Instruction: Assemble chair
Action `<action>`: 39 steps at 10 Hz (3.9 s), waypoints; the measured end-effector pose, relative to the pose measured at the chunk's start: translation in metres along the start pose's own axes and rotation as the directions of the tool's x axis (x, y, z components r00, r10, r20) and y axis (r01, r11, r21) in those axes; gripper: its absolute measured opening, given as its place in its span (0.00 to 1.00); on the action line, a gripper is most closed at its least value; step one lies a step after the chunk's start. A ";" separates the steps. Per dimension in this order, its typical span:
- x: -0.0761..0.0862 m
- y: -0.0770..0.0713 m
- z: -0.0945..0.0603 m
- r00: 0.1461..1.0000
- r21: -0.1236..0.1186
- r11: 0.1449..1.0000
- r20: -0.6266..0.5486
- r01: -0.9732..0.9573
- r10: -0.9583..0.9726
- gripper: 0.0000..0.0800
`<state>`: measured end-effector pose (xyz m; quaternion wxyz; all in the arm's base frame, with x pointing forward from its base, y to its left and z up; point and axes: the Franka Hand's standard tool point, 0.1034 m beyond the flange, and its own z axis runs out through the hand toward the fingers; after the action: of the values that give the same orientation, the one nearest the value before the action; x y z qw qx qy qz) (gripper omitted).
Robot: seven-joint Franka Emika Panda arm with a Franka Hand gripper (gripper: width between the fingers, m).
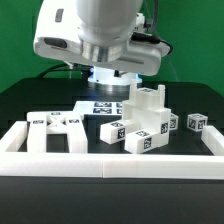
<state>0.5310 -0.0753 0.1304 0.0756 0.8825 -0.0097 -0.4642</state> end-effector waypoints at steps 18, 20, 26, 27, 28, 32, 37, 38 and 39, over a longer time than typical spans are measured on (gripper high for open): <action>0.036 0.052 -0.034 0.658 0.062 0.997 -0.753 0.053 0.012 0.81; 0.038 0.053 -0.029 0.562 0.079 0.996 -0.826 0.031 0.047 0.81; 0.050 0.034 -0.011 0.561 -0.087 0.983 -0.811 0.161 -0.164 0.81; 0.052 0.034 -0.007 0.576 -0.077 0.983 -0.802 0.166 -0.160 0.81; 0.052 0.034 -0.008 0.574 -0.077 0.983 -0.803 0.166 -0.160 0.81; 0.057 0.032 -0.001 0.576 -0.097 0.979 -0.796 0.180 -0.185 0.81; 0.064 0.025 0.007 0.606 -0.074 0.979 -0.776 0.191 -0.177 0.81; 0.064 0.025 0.007 0.606 -0.074 0.979 -0.776 0.191 -0.177 0.81; 0.066 0.025 0.008 0.605 -0.076 0.979 -0.776 0.191 -0.178 0.81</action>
Offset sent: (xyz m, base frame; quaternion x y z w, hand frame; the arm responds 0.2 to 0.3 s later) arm 0.0162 -0.0461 -0.0110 0.0512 -0.0221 -0.0543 0.9970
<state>0.5632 -0.1063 0.0759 0.0178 0.9927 0.1116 -0.0421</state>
